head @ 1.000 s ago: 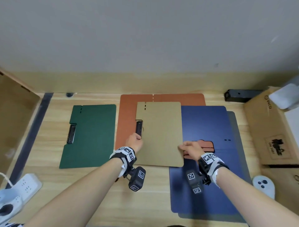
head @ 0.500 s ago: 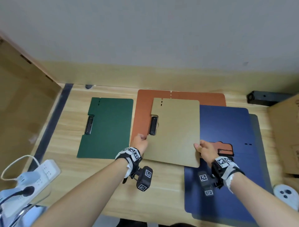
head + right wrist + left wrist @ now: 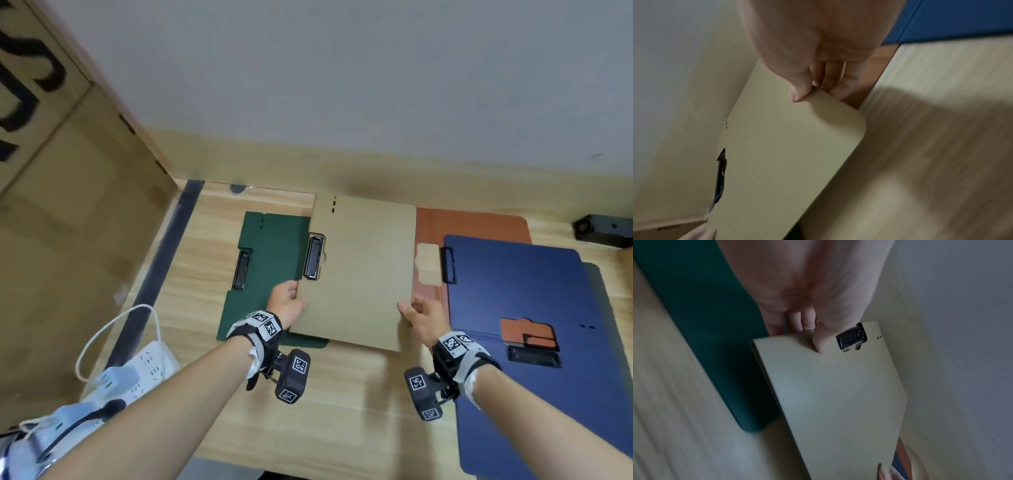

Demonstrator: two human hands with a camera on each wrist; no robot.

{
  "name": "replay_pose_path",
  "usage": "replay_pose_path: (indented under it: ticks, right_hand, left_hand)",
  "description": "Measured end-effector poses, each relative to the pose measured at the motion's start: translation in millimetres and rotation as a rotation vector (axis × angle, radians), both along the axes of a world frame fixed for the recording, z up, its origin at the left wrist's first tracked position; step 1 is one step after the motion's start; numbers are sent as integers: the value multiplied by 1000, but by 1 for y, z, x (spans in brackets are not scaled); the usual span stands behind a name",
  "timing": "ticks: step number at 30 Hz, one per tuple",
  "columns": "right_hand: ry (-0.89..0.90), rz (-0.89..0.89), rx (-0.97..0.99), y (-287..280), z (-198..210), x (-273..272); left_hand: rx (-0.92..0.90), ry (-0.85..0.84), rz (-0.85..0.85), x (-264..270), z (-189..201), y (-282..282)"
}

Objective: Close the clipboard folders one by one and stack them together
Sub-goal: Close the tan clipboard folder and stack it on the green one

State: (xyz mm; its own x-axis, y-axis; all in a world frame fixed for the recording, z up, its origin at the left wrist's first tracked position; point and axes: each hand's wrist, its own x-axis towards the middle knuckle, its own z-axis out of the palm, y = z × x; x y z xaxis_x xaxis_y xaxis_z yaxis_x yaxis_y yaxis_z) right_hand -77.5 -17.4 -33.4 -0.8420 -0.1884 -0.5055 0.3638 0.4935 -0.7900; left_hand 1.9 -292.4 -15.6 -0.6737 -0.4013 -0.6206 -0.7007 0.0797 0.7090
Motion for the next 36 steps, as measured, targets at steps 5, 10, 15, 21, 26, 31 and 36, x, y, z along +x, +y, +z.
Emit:
replay_pose_path:
  ticks: [5,10,15,21,26,31,36]
  right_hand:
    - [47,29,9,-75,-10,11]
    - [44,52,89,-115,-20,21]
    - [27,70,238,-133,-32,35]
    - [205,185,438,-141,-27,39]
    - [191,150,389,-132,-14,41]
    - [89,8,298,-82,-4,35]
    - [45,-133,318,-4,12,35]
  left_hand:
    - [-170,48,74,31,-7,-58]
    - [-301,-26,108,53,-13,-88]
    - [-418,-136,18,59,-23,-104]
    - [-547,-250,-70,57,-27,-105]
    - [-575,-271,-85,42,-11,-86]
    - [-560,-72,-102,11,-2,-47]
    - [-483,58,-256,-21,5,19]
